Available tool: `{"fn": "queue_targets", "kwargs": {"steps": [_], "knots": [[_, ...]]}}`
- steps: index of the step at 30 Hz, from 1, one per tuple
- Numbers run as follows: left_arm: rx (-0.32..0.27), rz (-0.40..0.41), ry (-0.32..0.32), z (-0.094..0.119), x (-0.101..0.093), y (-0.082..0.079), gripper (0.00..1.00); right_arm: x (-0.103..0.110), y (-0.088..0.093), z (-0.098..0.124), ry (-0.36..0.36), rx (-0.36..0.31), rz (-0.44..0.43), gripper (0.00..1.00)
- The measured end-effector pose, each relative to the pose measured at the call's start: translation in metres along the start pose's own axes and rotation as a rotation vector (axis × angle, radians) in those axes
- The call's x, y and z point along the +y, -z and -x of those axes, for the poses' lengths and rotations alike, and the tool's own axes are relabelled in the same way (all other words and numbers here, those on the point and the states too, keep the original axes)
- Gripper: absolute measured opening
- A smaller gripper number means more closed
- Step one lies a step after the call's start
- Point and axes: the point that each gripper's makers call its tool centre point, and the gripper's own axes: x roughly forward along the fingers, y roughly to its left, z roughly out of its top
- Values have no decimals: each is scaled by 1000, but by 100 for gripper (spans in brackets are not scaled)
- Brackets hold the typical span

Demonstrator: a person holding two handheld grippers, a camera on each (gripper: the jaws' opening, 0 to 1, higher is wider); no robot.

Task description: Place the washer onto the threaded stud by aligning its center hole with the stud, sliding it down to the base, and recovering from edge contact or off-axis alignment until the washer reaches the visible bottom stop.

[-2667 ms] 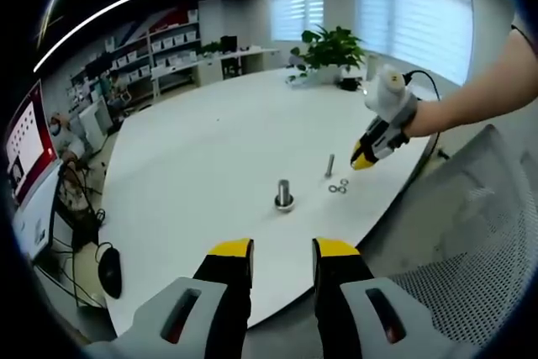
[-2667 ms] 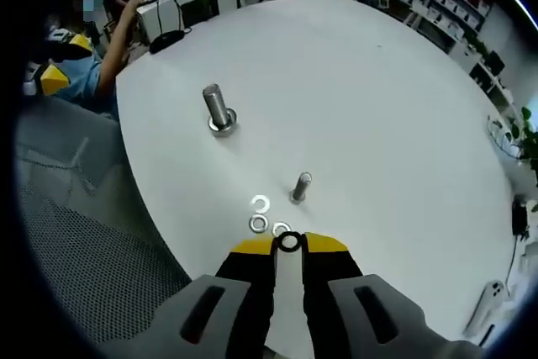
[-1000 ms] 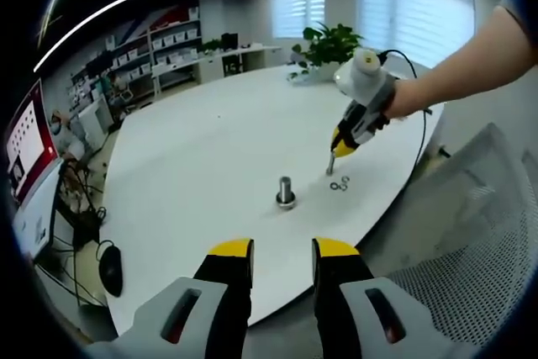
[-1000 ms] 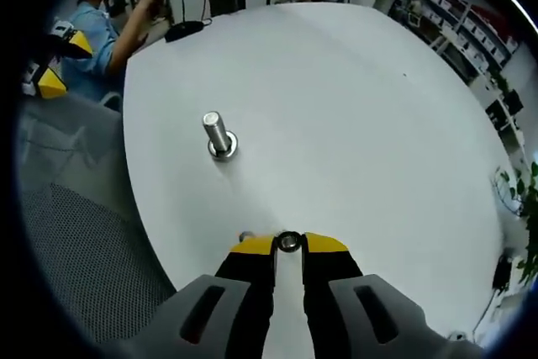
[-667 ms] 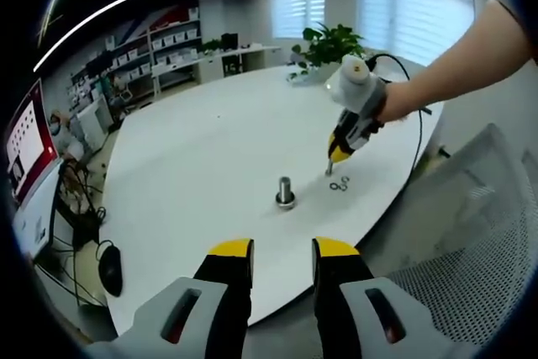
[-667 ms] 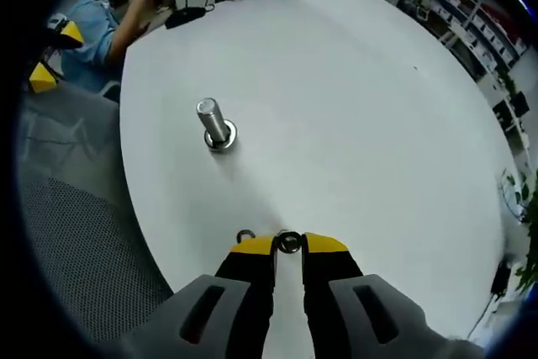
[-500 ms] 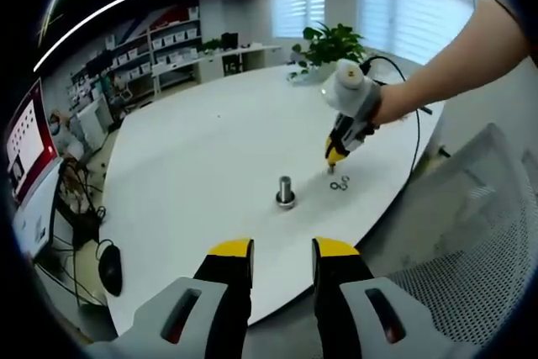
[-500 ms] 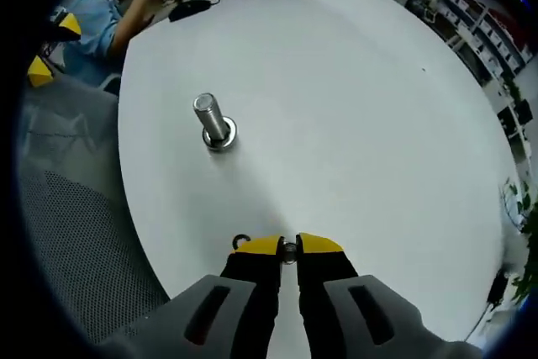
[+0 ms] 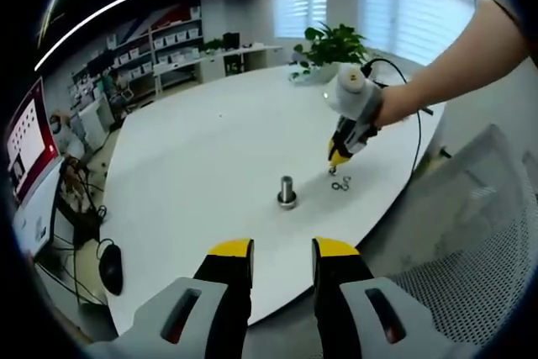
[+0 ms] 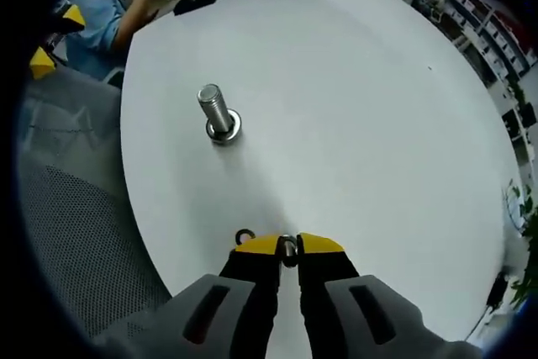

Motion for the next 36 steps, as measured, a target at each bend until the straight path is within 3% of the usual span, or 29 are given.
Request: {"fn": "queue_targets", "kwargs": {"steps": [16,24,28,36], "knots": [[5,-10,1,1,0,1,26,-11,7,21,52,-73,-57,22],[-2,-9,-7,2,1,0,26,6,36,5,11,-18,-143,26],[-2,-5,-8,2,2,0,25,22,49,-2,-24,39,-120,27],[-1,-14,-7,2,0,0,25,35,57,-12,-38,63,-110,27]]}}
